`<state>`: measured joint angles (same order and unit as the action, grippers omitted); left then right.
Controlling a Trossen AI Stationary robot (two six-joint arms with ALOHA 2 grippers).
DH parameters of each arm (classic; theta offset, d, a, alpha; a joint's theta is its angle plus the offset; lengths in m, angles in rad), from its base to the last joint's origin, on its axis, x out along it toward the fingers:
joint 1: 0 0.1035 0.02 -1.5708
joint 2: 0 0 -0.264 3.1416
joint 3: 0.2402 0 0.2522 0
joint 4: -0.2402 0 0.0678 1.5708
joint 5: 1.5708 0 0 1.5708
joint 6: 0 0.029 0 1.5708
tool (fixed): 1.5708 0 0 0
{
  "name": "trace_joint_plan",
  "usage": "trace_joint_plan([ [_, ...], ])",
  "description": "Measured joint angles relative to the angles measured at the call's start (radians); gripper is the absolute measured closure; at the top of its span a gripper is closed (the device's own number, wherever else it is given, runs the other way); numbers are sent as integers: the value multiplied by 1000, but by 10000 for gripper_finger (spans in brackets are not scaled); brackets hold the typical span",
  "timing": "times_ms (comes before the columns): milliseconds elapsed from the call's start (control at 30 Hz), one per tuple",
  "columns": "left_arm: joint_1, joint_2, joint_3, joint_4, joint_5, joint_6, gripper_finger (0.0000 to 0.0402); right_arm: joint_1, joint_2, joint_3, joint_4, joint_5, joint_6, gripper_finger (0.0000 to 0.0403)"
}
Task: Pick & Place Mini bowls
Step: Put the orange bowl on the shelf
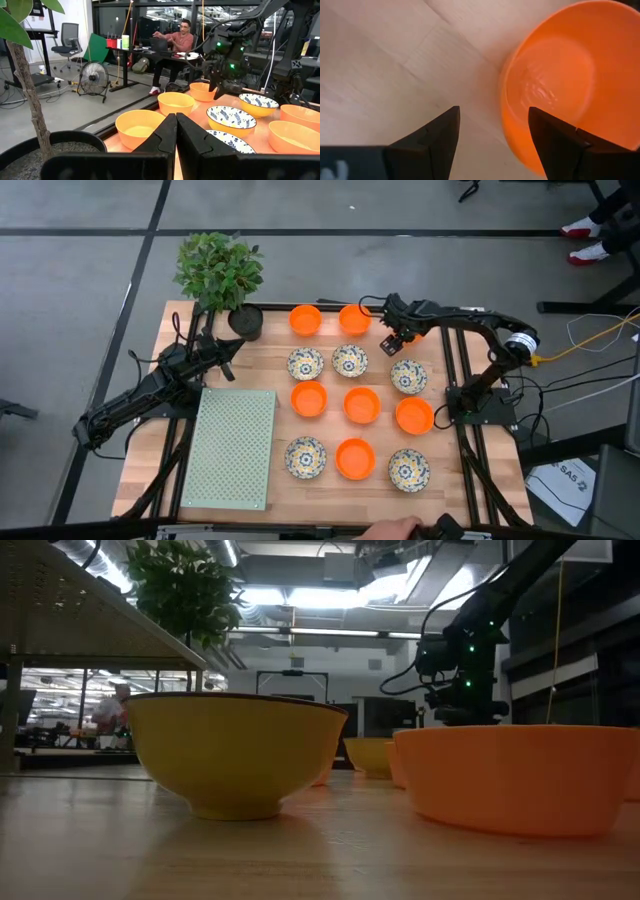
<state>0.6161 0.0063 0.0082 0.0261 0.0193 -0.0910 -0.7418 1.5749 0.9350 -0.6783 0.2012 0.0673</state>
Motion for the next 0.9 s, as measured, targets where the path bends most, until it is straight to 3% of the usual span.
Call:
trace_joint_plan([
  [367, 0, 0, 0, 0, 0, 0, 398, 0, 0, -21, 36, -1, 3, 189],
  [533, 0, 0, 0, 0, 0, 0, 398, 0, 0, -21, 42, -2, 3, 247],
  [833, 0, 0, 0, 0, 0, 0, 398, 0, 0, -21, 44, -20, -78, 385],
  [900, 0, 0, 0, 0, 0, 0, 398, 0, 0, -21, 43, -20, -103, 393],
])
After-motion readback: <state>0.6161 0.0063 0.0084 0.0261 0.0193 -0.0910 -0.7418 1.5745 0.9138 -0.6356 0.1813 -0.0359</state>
